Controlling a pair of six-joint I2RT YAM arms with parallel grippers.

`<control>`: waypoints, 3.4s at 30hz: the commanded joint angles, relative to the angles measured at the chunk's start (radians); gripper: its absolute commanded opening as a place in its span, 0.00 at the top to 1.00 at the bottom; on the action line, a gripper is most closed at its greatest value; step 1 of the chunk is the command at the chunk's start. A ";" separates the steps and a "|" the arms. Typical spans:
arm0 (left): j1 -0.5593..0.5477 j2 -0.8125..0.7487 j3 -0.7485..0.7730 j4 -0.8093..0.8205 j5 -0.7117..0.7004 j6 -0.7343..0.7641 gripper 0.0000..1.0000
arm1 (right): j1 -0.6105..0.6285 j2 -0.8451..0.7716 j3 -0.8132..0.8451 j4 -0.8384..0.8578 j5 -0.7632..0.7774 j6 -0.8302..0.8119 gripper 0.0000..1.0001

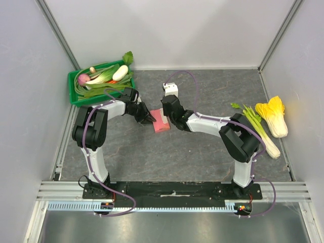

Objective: Unpack the express box

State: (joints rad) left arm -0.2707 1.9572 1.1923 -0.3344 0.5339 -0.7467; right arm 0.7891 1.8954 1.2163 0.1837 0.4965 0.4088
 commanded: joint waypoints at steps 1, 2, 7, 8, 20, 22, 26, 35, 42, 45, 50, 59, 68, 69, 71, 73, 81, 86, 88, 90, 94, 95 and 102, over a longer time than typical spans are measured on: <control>-0.007 0.054 -0.010 -0.055 -0.080 0.060 0.93 | -0.002 -0.024 0.019 0.065 0.020 0.005 1.00; -0.007 0.055 -0.011 -0.055 -0.078 0.060 0.93 | -0.002 -0.025 0.020 0.066 0.017 0.005 1.00; -0.007 0.052 -0.010 -0.057 -0.078 0.060 0.93 | -0.002 -0.010 0.028 0.059 0.016 0.004 1.00; -0.007 0.054 -0.011 -0.055 -0.078 0.061 0.93 | -0.002 -0.009 0.028 0.057 0.017 0.007 1.00; -0.007 0.055 -0.011 -0.055 -0.075 0.061 0.93 | -0.002 0.004 0.040 0.043 0.002 0.013 1.00; -0.007 0.055 -0.011 -0.054 -0.075 0.060 0.93 | -0.001 0.005 0.042 0.040 -0.004 0.015 1.00; -0.007 0.055 -0.010 -0.054 -0.074 0.061 0.93 | -0.002 0.011 0.045 0.030 -0.007 0.024 1.00; -0.007 0.054 -0.013 -0.054 -0.072 0.063 0.93 | -0.002 0.021 0.051 0.014 -0.007 0.032 1.00; -0.007 0.054 -0.014 -0.054 -0.072 0.063 0.93 | -0.001 0.027 0.052 0.000 -0.006 0.038 1.00; -0.007 0.052 -0.017 -0.052 -0.074 0.061 0.93 | -0.002 0.030 0.054 -0.009 -0.004 0.039 1.00; -0.007 0.051 -0.020 -0.049 -0.075 0.055 0.93 | -0.002 0.037 0.054 -0.026 -0.012 0.045 1.00; -0.007 0.049 -0.026 -0.040 -0.068 0.038 0.93 | -0.002 0.036 0.031 -0.035 -0.018 0.047 1.00; -0.002 0.052 -0.030 -0.026 -0.051 0.024 0.92 | -0.001 0.047 0.028 -0.053 -0.032 0.042 1.00; -0.001 0.054 -0.030 -0.025 -0.048 0.023 0.92 | -0.001 0.045 0.026 -0.055 -0.035 0.041 1.00; 0.001 0.054 -0.033 -0.017 -0.042 0.017 0.92 | 0.001 0.045 0.025 -0.059 -0.036 0.038 1.00; 0.004 0.054 -0.036 -0.015 -0.037 0.012 0.91 | 0.002 0.044 0.019 -0.062 -0.039 0.038 1.00; 0.008 0.057 -0.048 0.001 -0.022 -0.006 0.90 | 0.010 0.016 0.000 -0.079 -0.039 0.044 1.00; 0.014 0.054 -0.056 0.012 -0.009 -0.037 0.90 | 0.010 0.008 0.012 -0.108 -0.036 0.056 1.00; 0.014 0.054 -0.057 0.023 0.001 -0.060 0.90 | 0.012 0.001 0.012 -0.124 -0.039 0.065 1.00; 0.014 0.051 -0.060 0.029 0.006 -0.074 0.91 | 0.016 -0.005 0.014 -0.147 -0.039 0.078 1.00; 0.018 0.048 -0.068 0.044 0.009 -0.106 0.92 | 0.019 -0.027 0.005 -0.171 -0.039 0.093 1.00; 0.016 0.048 -0.075 0.051 0.009 -0.111 0.92 | 0.019 -0.032 0.005 -0.174 -0.039 0.093 1.00; 0.021 0.046 -0.085 0.057 0.003 -0.132 0.94 | 0.022 -0.065 -0.008 -0.213 -0.035 0.101 1.00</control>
State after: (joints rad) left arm -0.2501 1.9675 1.1400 -0.2501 0.6239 -0.8444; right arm 0.7975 1.8938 1.2285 0.0292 0.4648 0.4900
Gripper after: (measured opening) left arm 0.263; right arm 0.190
